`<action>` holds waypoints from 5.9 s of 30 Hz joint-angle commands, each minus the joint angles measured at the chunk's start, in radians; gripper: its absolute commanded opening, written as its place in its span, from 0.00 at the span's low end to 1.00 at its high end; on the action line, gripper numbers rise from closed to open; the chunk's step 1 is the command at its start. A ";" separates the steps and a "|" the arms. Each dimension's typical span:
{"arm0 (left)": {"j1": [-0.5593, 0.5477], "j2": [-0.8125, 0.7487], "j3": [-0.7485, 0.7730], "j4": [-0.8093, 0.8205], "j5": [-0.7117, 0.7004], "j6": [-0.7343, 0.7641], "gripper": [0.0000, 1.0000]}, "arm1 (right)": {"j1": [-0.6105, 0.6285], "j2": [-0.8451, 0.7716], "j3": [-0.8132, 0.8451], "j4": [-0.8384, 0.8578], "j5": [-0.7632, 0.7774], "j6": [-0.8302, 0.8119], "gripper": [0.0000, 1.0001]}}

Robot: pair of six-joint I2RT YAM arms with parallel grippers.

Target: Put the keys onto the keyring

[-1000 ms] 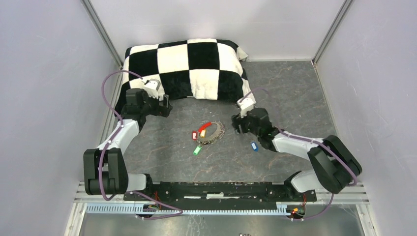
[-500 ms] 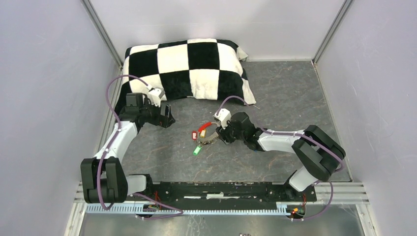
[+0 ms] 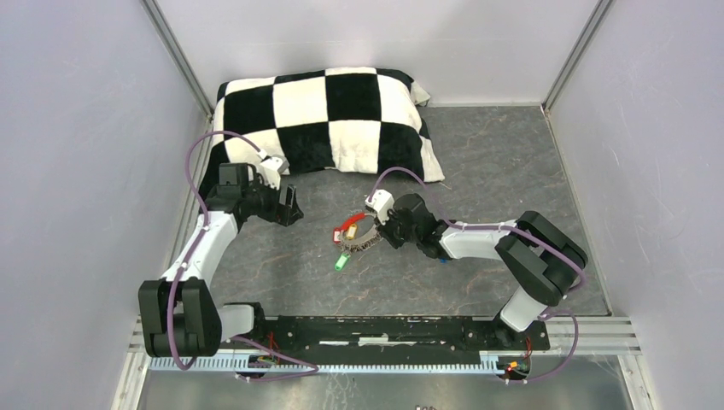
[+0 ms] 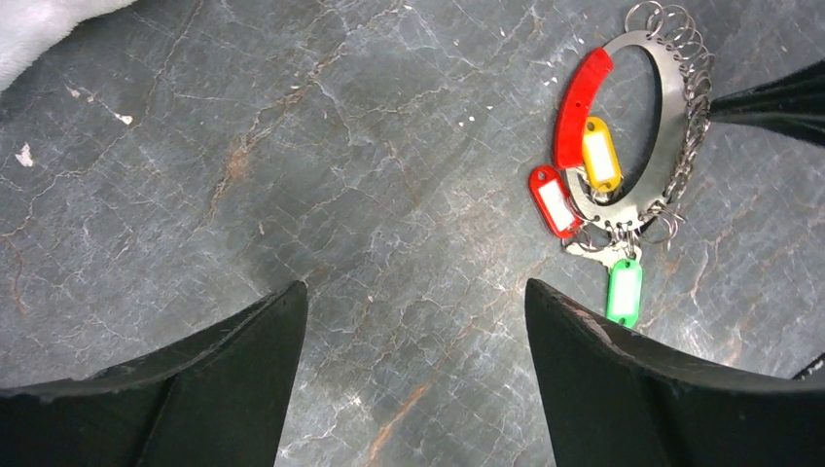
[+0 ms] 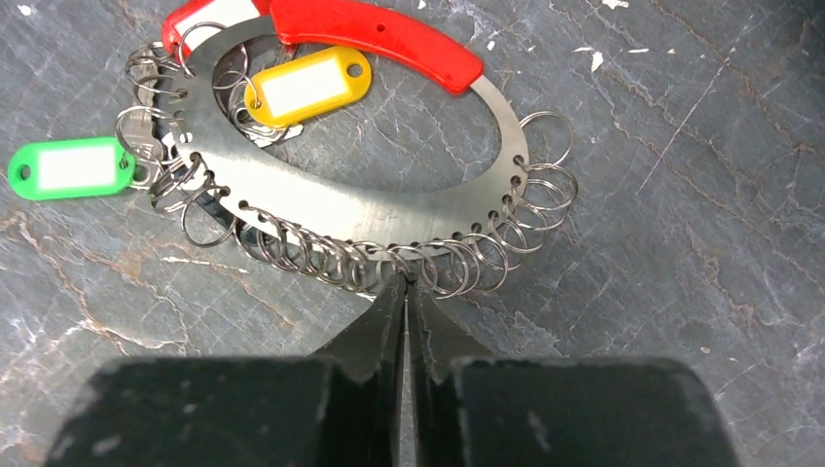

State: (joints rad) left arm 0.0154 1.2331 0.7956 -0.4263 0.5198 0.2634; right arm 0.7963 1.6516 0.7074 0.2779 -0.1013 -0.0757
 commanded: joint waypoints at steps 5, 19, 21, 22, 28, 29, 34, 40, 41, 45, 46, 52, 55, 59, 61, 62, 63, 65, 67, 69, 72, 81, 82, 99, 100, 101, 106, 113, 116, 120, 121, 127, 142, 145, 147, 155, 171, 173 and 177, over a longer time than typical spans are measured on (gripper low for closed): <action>-0.054 -0.061 0.078 -0.078 0.075 0.097 0.84 | 0.009 -0.066 0.037 0.006 -0.029 -0.009 0.00; -0.152 -0.148 0.176 -0.345 0.286 0.304 0.78 | 0.115 -0.287 0.023 -0.042 -0.013 -0.016 0.00; -0.156 -0.169 0.202 -0.394 0.330 0.365 0.80 | 0.117 -0.283 0.013 -0.051 0.030 -0.010 0.03; -0.158 -0.172 0.215 -0.400 0.336 0.370 0.81 | 0.116 -0.276 0.003 -0.046 0.059 -0.007 0.13; -0.160 -0.139 0.224 -0.402 0.353 0.343 0.81 | 0.086 -0.141 0.010 -0.074 0.095 -0.007 0.44; -0.160 -0.142 0.214 -0.403 0.351 0.343 0.81 | 0.075 -0.125 0.014 -0.075 0.095 -0.007 0.44; -0.161 -0.182 0.176 -0.401 0.354 0.377 0.82 | 0.002 -0.061 0.026 -0.065 0.037 -0.003 0.43; -0.167 -0.176 0.166 -0.403 0.354 0.390 0.80 | -0.024 -0.014 0.046 -0.047 -0.052 -0.001 0.36; -0.169 -0.174 0.165 -0.403 0.353 0.391 0.80 | -0.023 -0.012 0.046 -0.045 -0.064 0.003 0.35; -0.176 -0.176 0.156 -0.403 0.336 0.410 0.78 | -0.022 -0.017 0.032 -0.028 -0.098 0.016 0.35; -0.177 -0.178 0.154 -0.403 0.330 0.414 0.78 | -0.022 -0.021 0.028 -0.025 -0.100 0.020 0.35; -0.182 -0.186 0.144 -0.403 0.324 0.431 0.77 | -0.018 -0.020 0.026 -0.012 -0.092 0.037 0.34; -0.183 -0.189 0.142 -0.404 0.322 0.435 0.77 | -0.014 0.006 0.043 -0.016 -0.080 0.039 0.28; -0.184 -0.195 0.142 -0.402 0.318 0.441 0.76 | -0.011 0.030 0.057 -0.015 -0.069 0.039 0.24; -0.184 -0.198 0.143 -0.403 0.315 0.444 0.76 | -0.010 0.033 0.058 -0.015 -0.069 0.041 0.23; -0.184 -0.200 0.143 -0.403 0.316 0.445 0.76 | -0.010 0.034 0.058 -0.016 -0.069 0.042 0.22; -0.183 -0.201 0.143 -0.403 0.315 0.445 0.76 | -0.011 0.036 0.060 -0.017 -0.070 0.041 0.21; -0.184 -0.201 0.144 -0.403 0.313 0.444 0.76 | -0.011 0.044 0.064 -0.022 -0.072 0.039 0.19; -0.184 -0.203 0.145 -0.403 0.313 0.445 0.76 | -0.009 0.047 0.069 -0.025 -0.077 0.039 0.14; -0.184 -0.204 0.145 -0.402 0.314 0.447 0.77 | -0.008 0.038 0.067 -0.016 -0.085 0.040 0.03; -0.184 -0.205 0.145 -0.403 0.317 0.447 0.77 | -0.001 0.011 0.064 -0.001 -0.094 0.040 0.00; -0.201 -0.193 0.121 -0.403 0.352 0.513 0.76 | 0.030 -0.146 0.050 0.016 -0.100 0.039 0.00; -0.206 -0.189 0.118 -0.403 0.352 0.526 0.76 | 0.033 -0.159 0.050 0.011 -0.093 0.038 0.00; -0.224 -0.165 0.137 -0.403 0.368 0.532 0.73 | 0.036 0.041 0.097 -0.009 -0.080 0.026 0.39; -0.224 -0.165 0.138 -0.403 0.365 0.535 0.73 | 0.036 0.050 0.098 -0.009 -0.081 0.027 0.37; -0.224 -0.165 0.139 -0.402 0.364 0.536 0.73 | 0.036 0.055 0.099 -0.007 -0.081 0.028 0.35; -0.224 -0.165 0.132 -0.403 0.355 0.562 0.73 | 0.038 0.063 0.099 -0.004 -0.077 0.031 0.16; -0.229 -0.163 0.123 -0.402 0.346 0.608 0.72 | 0.037 0.037 0.083 0.032 -0.122 0.066 0.01; -0.246 -0.150 0.118 -0.402 0.350 0.647 0.71 | 0.036 -0.014 0.079 0.042 -0.142 0.074 0.00; -0.273 -0.121 0.105 -0.398 0.353 0.717 0.70 | 0.037 -0.086 0.069 0.048 -0.166 0.109 0.00; -0.282 -0.116 0.101 -0.372 0.353 0.713 0.69 | 0.038 -0.103 0.061 0.053 -0.169 0.115 0.00; -0.326 -0.095 0.094 -0.238 0.371 0.675 0.67 | 0.059 -0.204 0.010 0.059 -0.180 0.106 0.00; -0.435 -0.116 0.258 -0.215 0.472 0.465 0.32 | 0.163 -0.434 0.150 -0.138 -0.179 -0.039 0.00; -0.440 -0.141 0.278 -0.285 0.498 0.467 0.39 | 0.187 -0.458 0.172 -0.141 -0.148 -0.035 0.00; -0.453 -0.156 0.279 -0.337 0.511 0.489 0.43 | 0.205 -0.465 0.192 -0.151 -0.127 -0.036 0.00; -0.458 -0.202 0.267 -0.392 0.497 0.474 0.44 | 0.253 -0.477 0.252 -0.199 -0.048 -0.053 0.00; -0.459 -0.176 0.301 -0.355 0.477 0.415 0.08 | 0.288 -0.481 0.274 -0.213 -0.007 -0.068 0.00; -0.459 -0.180 0.298 -0.355 0.477 0.413 0.05 | 0.287 -0.482 0.277 -0.213 -0.004 -0.068 0.00; -0.459 -0.194 0.283 -0.355 0.474 0.412 0.03 | 0.287 -0.483 0.282 -0.211 0.005 -0.063 0.00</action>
State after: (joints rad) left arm -0.4385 1.0546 1.0576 -0.7925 0.9707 0.7280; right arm 1.0805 1.2011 0.9283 0.0051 -0.1291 -0.1295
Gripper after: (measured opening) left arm 0.048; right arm 0.013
